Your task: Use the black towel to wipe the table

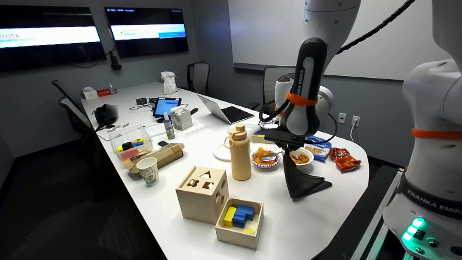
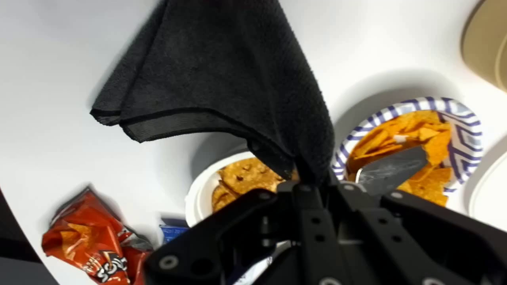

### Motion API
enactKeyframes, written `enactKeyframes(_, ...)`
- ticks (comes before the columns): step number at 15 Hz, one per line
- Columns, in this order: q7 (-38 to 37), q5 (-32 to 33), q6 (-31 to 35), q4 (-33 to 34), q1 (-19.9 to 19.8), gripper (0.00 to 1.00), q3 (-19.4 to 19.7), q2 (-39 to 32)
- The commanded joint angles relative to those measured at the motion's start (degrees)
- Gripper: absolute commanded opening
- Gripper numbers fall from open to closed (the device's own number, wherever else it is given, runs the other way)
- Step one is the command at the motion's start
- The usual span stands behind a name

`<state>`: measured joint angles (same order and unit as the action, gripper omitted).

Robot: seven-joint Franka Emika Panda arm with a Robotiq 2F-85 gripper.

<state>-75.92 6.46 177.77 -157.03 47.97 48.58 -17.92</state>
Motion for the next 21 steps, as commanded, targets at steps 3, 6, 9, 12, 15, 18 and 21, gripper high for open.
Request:
enactKeyframes(3,-0.04,1.44,1.56,-1.11,10.26,0.02,8.53,2.33)
enactKeyframes(6,-1.72,0.19,-1.56,-0.32,11.98,0.02,9.33,1.23)
enactKeyframes(9,-2.24,-0.36,-3.96,-0.08,9.51,0.02,7.38,0.88)
enactKeyframes(12,-1.76,-1.01,-5.51,-0.14,6.01,0.02,4.88,1.02)
enactKeyframes(15,-1.18,-1.91,-6.60,-0.23,2.19,0.02,2.21,0.67)
enactKeyframes(18,0.32,-3.11,-7.50,-0.34,-3.58,0.02,-2.10,0.67)
enactKeyframes(21,2.68,-4.98,-8.17,-0.38,-10.63,0.02,-8.14,0.51)
